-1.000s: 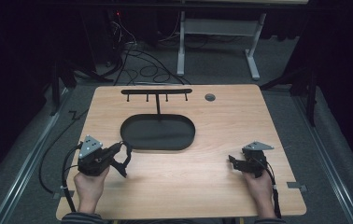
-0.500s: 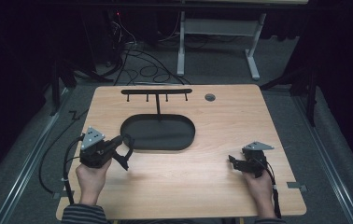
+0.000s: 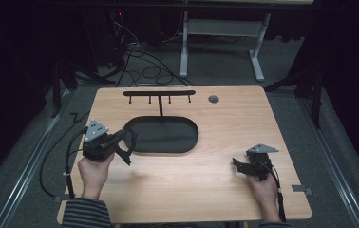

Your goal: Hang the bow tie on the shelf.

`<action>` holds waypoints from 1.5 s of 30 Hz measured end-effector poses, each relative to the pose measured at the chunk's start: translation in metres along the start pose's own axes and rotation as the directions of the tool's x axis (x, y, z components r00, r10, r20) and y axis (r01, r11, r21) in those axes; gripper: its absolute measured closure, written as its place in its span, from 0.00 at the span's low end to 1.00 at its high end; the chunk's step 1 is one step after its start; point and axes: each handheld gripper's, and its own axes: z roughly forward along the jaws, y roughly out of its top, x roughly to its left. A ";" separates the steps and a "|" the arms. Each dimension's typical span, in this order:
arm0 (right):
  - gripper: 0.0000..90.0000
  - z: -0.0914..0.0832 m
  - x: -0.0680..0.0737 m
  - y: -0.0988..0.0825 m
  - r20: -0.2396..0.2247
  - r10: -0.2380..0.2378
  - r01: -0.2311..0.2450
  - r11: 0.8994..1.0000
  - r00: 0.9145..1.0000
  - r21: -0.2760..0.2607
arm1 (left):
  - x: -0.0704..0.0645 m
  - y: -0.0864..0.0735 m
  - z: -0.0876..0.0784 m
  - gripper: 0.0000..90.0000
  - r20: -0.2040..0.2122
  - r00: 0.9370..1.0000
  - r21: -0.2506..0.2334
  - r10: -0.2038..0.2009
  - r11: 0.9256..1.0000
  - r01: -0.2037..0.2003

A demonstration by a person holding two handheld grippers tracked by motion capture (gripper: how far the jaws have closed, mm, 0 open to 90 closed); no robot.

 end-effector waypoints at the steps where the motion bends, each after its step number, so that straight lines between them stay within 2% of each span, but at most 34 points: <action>1: 0.36 0.000 0.000 0.000 0.000 0.002 -0.002 1.000 1.000 0.000 | 0.000 0.001 0.001 0.99 -0.006 1.000 0.003 0.002 1.000 -0.002; 7: 0.36 0.000 0.000 0.000 -0.001 0.003 -0.003 1.000 1.000 0.000 | 0.002 0.008 0.007 0.99 -0.019 1.000 0.007 0.018 1.000 -0.017; 15: 0.36 0.000 0.000 0.000 -0.003 0.003 -0.003 1.000 1.000 -0.001 | 0.007 0.019 0.011 0.99 -0.011 1.000 -0.004 0.000 1.000 0.000; 22: 0.36 0.000 0.000 0.000 -0.002 0.004 -0.004 1.000 1.000 0.000 | 0.008 0.030 0.014 0.99 -0.009 1.000 -0.009 0.009 1.000 -0.009; 31: 0.36 0.000 0.000 0.000 -0.001 0.002 -0.002 1.000 1.000 0.000 | 0.012 0.045 0.020 0.99 -0.008 1.000 -0.029 0.000 1.000 -0.001; 45: 0.36 0.000 0.000 0.000 -0.002 0.001 -0.001 1.000 1.000 -0.001 | 0.019 0.062 0.035 0.99 -0.037 0.999 -0.030 -0.004 1.000 0.002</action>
